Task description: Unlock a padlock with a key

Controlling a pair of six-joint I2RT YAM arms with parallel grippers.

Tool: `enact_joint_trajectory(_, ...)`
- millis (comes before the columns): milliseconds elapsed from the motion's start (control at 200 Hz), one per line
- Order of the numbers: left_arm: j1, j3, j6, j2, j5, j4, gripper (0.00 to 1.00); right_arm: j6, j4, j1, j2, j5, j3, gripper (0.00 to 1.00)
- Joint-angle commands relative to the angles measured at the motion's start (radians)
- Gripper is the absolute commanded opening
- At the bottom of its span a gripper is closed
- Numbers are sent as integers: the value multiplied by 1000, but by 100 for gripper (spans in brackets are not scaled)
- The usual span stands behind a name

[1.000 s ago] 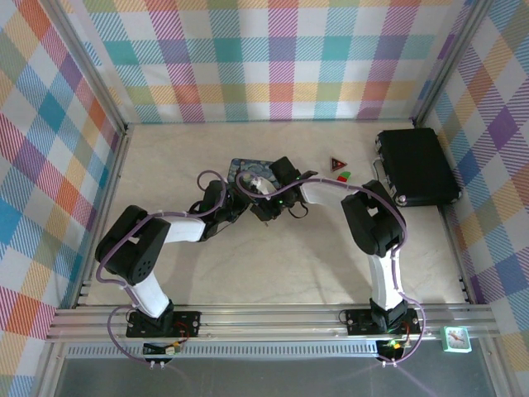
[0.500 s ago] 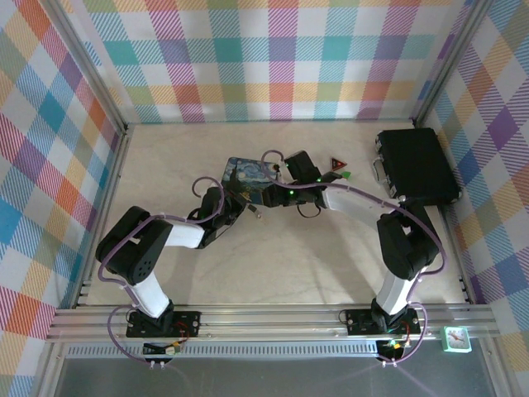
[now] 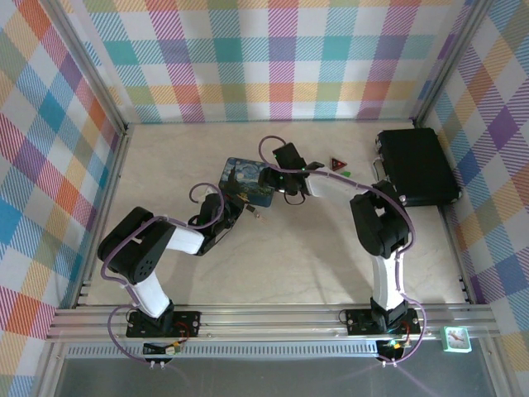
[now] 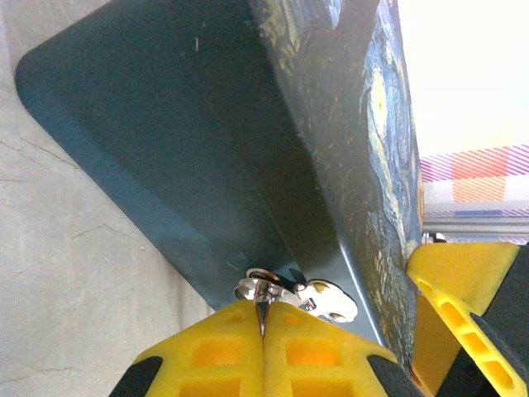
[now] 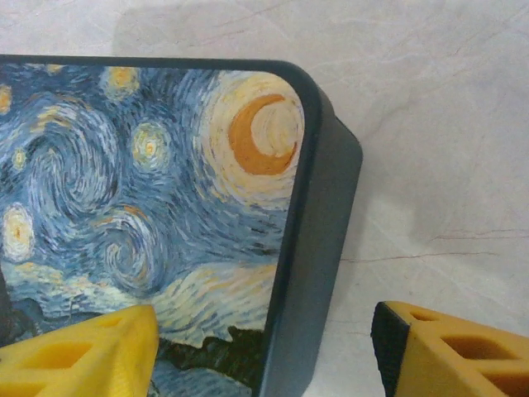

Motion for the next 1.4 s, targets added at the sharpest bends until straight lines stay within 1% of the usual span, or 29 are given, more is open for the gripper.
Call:
enact_joint_trajectory(0, -3, -21, -18, 11, -24, 64, 0, 73, -24, -5, 12, 42, -8, 69)
enact_joint_trajectory(85, -2, -39, -22, 5, -45, 82, 0, 107, -13, -5, -16, 63, -66, 68)
enact_joint_trajectory(165, -2, -69, -42, 4, -92, 103, 0, 153, 5, -5, -46, 88, -131, 67)
enact_joint_trajectory(220, -2, -100, -67, 10, -133, 158, 0, 176, 29, -4, -56, 85, -166, 66)
enact_joint_trajectory(290, -2, -134, -79, 37, -166, 273, 0, 188, 42, -3, -60, 68, -183, 66)
enact_joint_trajectory(360, 0, -144, -104, 75, -173, 353, 0, 196, 44, 0, -57, 63, -185, 67)
enact_joint_trajectory(480, 0, -141, -134, 133, -161, 439, 0, 191, 50, 0, -54, 64, -175, 66)
enact_joint_trajectory(550, 0, -151, -132, 127, -164, 443, 0, 172, 43, 0, -54, 61, -158, 67)
enact_joint_trajectory(620, 0, -162, -118, 94, -158, 408, 0, 145, 40, 0, -59, 56, -141, 67)
enact_joint_trajectory(790, 0, -180, -76, -44, -108, 232, 0, 48, 53, 1, -111, 48, -126, 69)
enact_joint_trajectory(865, -2, -185, -53, -132, -80, 109, 0, -12, 58, -2, -154, 36, -132, 82)
enact_joint_trajectory(880, -2, -182, -44, -153, -71, 83, 0, -25, 57, -2, -164, 35, -133, 90)
enact_joint_trajectory(890, -2, -180, -38, -166, -67, 57, 0, -33, 55, -2, -170, 33, -133, 97)
enact_joint_trajectory(900, -3, -177, -32, -180, -62, 32, 0, -44, 54, -2, -177, 32, -134, 100)
enact_joint_trajectory(1070, -36, -104, 82, -421, -34, -484, 0, -179, -24, -8, -276, 33, -155, 99)
enact_joint_trajectory(1135, -41, -86, 118, -482, -9, -614, 0, -224, -43, -11, -318, 38, -186, 99)
enact_joint_trajectory(1190, -45, -57, 147, -504, 19, -732, 0, -256, -60, -14, -354, 52, -219, 99)
enact_joint_trajectory(1280, -61, -10, 202, -501, 72, -859, 0, -302, -100, -21, -404, 90, -263, 99)
enact_joint_trajectory(1395, -105, 33, 239, -471, 116, -926, 0, -360, -144, -32, -469, 173, -323, 99)
